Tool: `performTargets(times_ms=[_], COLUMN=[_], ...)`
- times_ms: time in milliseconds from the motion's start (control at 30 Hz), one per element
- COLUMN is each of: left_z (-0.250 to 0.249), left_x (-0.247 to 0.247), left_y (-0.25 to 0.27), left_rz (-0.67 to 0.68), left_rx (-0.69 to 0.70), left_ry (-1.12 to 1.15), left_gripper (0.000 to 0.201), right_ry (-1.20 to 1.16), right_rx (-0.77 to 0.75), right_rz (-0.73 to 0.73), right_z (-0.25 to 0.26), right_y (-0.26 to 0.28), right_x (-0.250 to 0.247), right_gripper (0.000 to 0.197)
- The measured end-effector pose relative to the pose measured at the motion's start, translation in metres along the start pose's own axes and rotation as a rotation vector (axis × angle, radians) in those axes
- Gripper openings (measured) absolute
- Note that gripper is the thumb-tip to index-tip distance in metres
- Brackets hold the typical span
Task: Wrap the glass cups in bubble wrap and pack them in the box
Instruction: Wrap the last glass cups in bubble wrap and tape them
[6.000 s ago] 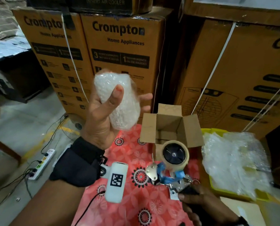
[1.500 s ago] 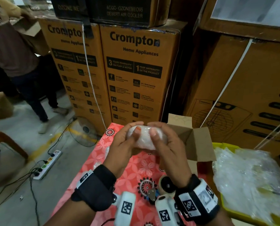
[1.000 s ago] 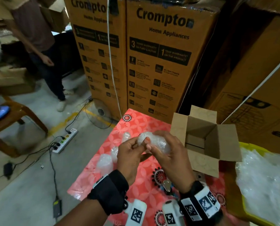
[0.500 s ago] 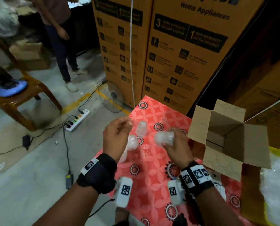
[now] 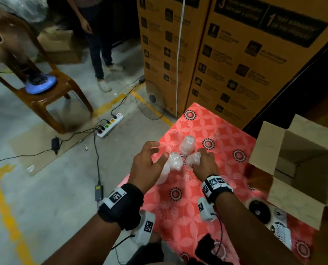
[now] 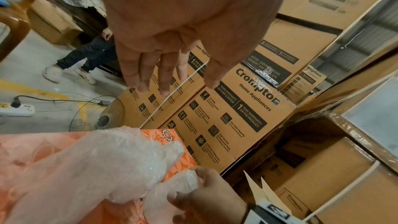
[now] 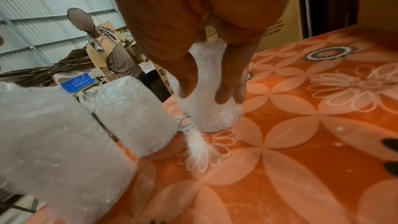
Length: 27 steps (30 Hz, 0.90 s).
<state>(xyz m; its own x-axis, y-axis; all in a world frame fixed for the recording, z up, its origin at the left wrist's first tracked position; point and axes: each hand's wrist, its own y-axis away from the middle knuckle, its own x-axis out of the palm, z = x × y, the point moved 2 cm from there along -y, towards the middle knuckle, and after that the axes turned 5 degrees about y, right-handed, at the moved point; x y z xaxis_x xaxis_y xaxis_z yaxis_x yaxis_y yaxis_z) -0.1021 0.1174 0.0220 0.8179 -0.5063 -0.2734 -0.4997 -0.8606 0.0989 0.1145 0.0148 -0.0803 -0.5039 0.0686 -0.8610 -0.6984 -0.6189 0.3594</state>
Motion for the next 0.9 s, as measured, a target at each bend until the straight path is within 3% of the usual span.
performTargets(times_ms=[233, 433, 500, 667, 800, 900], left_z=[0.002, -0.004, -0.008, -0.018, -0.027, -0.033], left_x=[0.014, 0.038, 0.048, 0.079, 0.111, 0.134], left_y=[-0.011, -0.014, -0.015, -0.014, -0.006, 0.005], left_rz=[0.053, 0.134, 0.164, 0.252, 0.398, 0.542], left_rx=[0.029, 0.065, 0.096, 0.182, 0.152, 0.147], left_ry=[-0.079, -0.067, -0.084, -0.115, -0.054, -0.066], left_gripper=[0.032, 0.042, 0.041, 0.042, 0.041, 0.024], right_ry=[-0.080, -0.163, -0.178, -0.233, -0.216, -0.171], right_rx=[-0.006, 0.004, -0.002, -0.029, -0.108, 0.000], right_rz=[-0.011, 0.009, -0.015, -0.115, -0.240, -0.342], right_z=[0.005, -0.012, -0.021, -0.050, -0.090, -0.141], right_y=[-0.012, -0.012, -0.009, 0.021, 0.079, 0.127], right_x=[0.007, 0.006, 0.002, -0.017, -0.042, -0.044], right_gripper=[0.073, 0.116, 0.119, 0.095, 0.044, 0.013])
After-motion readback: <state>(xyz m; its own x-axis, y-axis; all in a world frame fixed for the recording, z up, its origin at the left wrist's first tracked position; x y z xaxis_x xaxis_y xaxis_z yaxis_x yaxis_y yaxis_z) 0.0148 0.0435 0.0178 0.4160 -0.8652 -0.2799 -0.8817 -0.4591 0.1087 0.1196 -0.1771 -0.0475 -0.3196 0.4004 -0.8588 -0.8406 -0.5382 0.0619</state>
